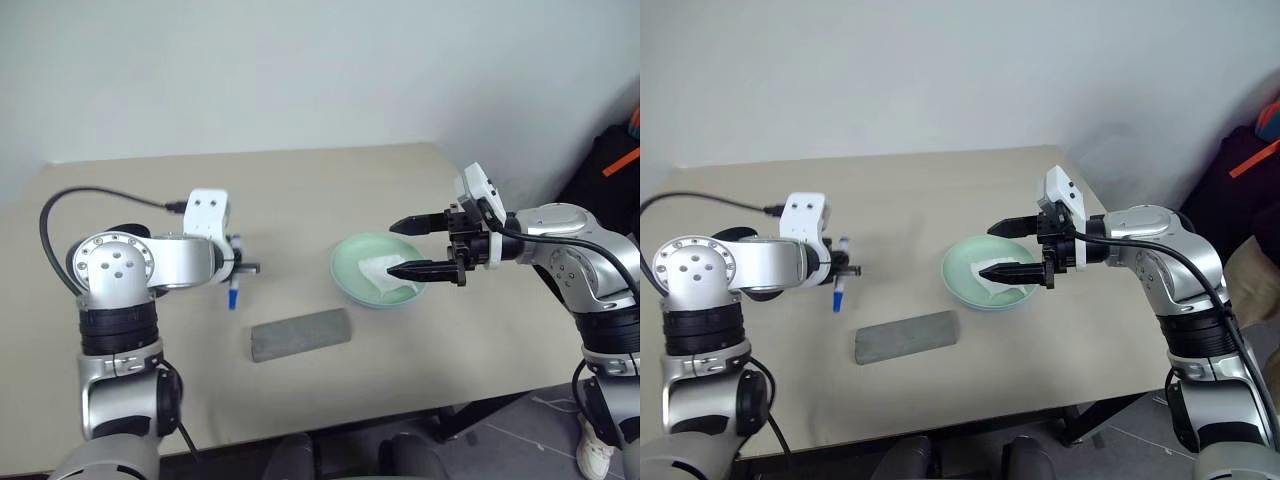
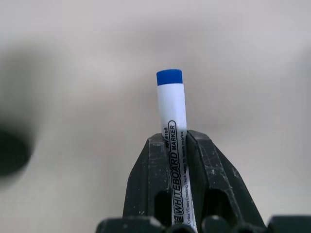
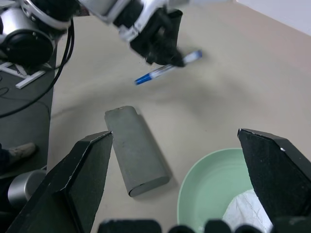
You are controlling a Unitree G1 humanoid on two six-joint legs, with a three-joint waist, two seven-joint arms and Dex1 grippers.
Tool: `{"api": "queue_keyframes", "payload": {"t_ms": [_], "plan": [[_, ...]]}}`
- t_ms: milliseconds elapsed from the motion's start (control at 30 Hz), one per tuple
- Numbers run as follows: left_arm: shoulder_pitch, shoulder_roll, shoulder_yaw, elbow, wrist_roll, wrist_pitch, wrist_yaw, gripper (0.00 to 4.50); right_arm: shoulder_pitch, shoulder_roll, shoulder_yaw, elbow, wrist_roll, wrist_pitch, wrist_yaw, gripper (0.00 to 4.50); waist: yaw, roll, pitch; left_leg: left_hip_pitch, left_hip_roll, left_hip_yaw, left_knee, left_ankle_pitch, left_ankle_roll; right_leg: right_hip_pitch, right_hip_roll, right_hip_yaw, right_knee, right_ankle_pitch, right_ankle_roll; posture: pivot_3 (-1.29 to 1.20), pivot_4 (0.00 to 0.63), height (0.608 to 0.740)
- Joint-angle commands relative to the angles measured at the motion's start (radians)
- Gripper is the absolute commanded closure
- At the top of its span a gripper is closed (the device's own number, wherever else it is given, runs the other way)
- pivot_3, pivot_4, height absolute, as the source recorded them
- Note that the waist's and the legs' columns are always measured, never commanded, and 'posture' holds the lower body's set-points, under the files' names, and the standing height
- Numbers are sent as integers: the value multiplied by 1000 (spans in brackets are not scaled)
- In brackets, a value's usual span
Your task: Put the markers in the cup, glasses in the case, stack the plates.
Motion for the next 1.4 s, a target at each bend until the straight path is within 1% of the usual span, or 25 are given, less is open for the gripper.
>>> {"api": "queue_keyframes", "payload": {"t_ms": [33,100,167,267,367,433,533,667,800,1033,1300,1400], "plan": [[-15,82,-113,-104,194,-216,-305,4393,-35,4,-18,-18,5,-5,-7,37,-1,0,0,0,0,0,-1,0,0,0,0,0,0,0,0,0,0,740],[-27,116,-129,-96,338,-443,-480,4393,-36,7,-19,-15,7,-5,-9,37,-2,1,0,0,0,0,-2,0,0,-1,0,0,0,0,0,0,0,740],[-37,128,-119,-63,450,-608,-568,4393,-36,9,-20,-14,7,-6,-10,37,-2,1,0,0,0,1,-2,0,0,-2,0,0,0,0,-1,0,0,740],[-29,124,-89,13,604,-801,-618,4393,-34,9,-22,-16,8,-6,-11,37,-1,1,0,0,1,1,-2,0,0,-2,0,0,-1,0,-1,0,0,740],[-4,112,-46,111,758,-1008,-617,4393,-35,13,-22,-13,8,-7,-15,37,0,1,0,-1,1,1,-1,2,2,-2,0,0,-1,0,-1,0,0,740],[17,113,-28,162,815,-1115,-668,4393,-36,14,-22,-11,9,-7,-16,37,0,1,0,-1,1,1,-1,3,4,-2,0,0,-1,0,-1,0,0,740],[43,113,5,217,851,-1171,-725,4393,-36,15,-21,-9,8,-10,-15,37,1,1,0,-1,1,2,-1,2,4,-2,0,0,-1,0,-1,0,0,740],[93,91,63,235,848,-1245,-809,4393,-38,20,-20,-5,5,-12,-15,37,3,1,0,-1,2,2,0,2,4,-2,0,0,-1,0,-1,0,0,740],[150,78,113,236,877,-1305,-825,4393,-37,19,-21,-7,5,-10,-14,37,3,1,0,-1,2,2,0,2,3,-2,0,0,0,0,0,0,0,740],[225,83,187,249,922,-1369,-848,4393,-29,14,-24,-10,5,-10,-13,37,3,1,0,-1,3,3,0,2,4,-2,0,0,0,0,-1,0,0,740],[346,88,274,225,918,-1372,-884,4393,-19,8,-25,-17,6,-12,-9,37,3,1,0,-1,3,3,0,0,1,-3,0,0,0,0,-1,0,0,740],[377,81,285,234,927,-1390,-892,4393,-20,9,-23,-16,5,-13,-8,37,3,1,0,-1,4,4,0,0,1,-3,0,-1,0,0,-1,0,0,740]]}}
